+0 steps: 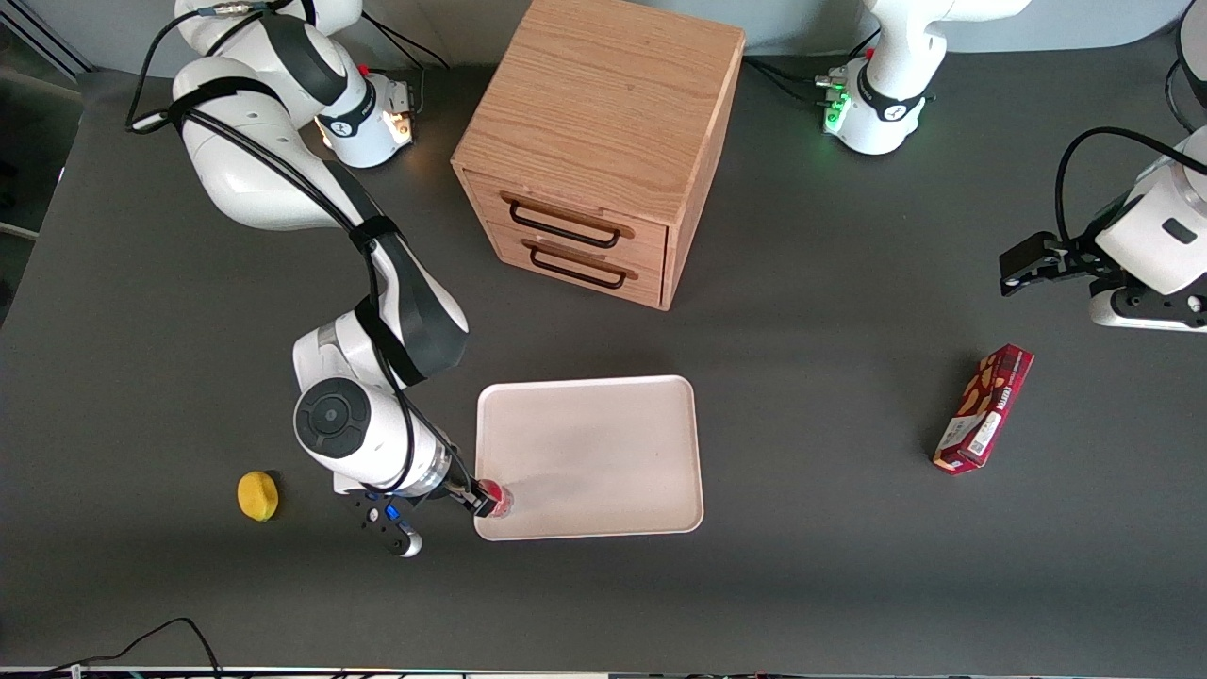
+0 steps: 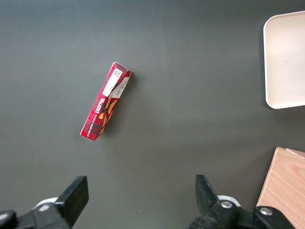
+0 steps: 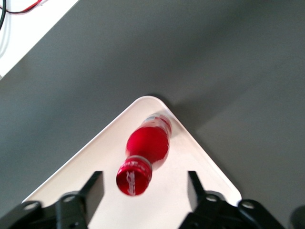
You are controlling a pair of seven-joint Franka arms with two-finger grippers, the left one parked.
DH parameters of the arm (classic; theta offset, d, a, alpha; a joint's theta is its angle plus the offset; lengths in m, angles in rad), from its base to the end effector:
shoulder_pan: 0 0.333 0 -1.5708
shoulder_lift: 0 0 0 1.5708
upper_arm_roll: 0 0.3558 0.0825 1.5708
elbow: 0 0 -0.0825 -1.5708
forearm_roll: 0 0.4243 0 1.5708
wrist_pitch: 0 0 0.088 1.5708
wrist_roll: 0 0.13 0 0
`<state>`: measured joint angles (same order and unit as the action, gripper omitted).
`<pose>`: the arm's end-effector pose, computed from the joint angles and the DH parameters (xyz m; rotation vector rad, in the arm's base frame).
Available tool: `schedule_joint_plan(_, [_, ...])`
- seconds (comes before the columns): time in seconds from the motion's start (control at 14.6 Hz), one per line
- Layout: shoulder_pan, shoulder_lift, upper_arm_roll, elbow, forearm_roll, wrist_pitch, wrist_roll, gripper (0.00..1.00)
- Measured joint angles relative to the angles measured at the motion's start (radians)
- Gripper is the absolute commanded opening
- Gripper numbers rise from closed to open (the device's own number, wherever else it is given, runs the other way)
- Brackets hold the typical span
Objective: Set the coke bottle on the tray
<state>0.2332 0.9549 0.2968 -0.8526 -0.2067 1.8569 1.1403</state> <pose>0.8028 0.3218 0.3415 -2.8791 1.0343 -0.0396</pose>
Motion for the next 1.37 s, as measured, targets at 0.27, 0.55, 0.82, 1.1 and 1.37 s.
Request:
schedule_joint_plan(0.27, [-0.046, -0.105, 0.055, 0.044, -0.008, -0.235, -0.130, 1.00])
schedule_joint_plan(0.55, [-0.156, -0.374, 0.108, 0.015, -0.008, -0.574, -0.383, 1.00])
schedule_joint_plan(0.82, [-0.267, -0.698, 0.039, -0.275, 0.098, -0.609, -0.610, 1.00])
schedule_joint_plan(1.1, [-0.295, -1.022, -0.170, -0.747, 0.202, -0.387, -0.851, 1.00])
schedule_joint_plan(1.37, [-0.292, -1.159, -0.181, -0.988, 0.207, -0.284, -0.871, 1.00])
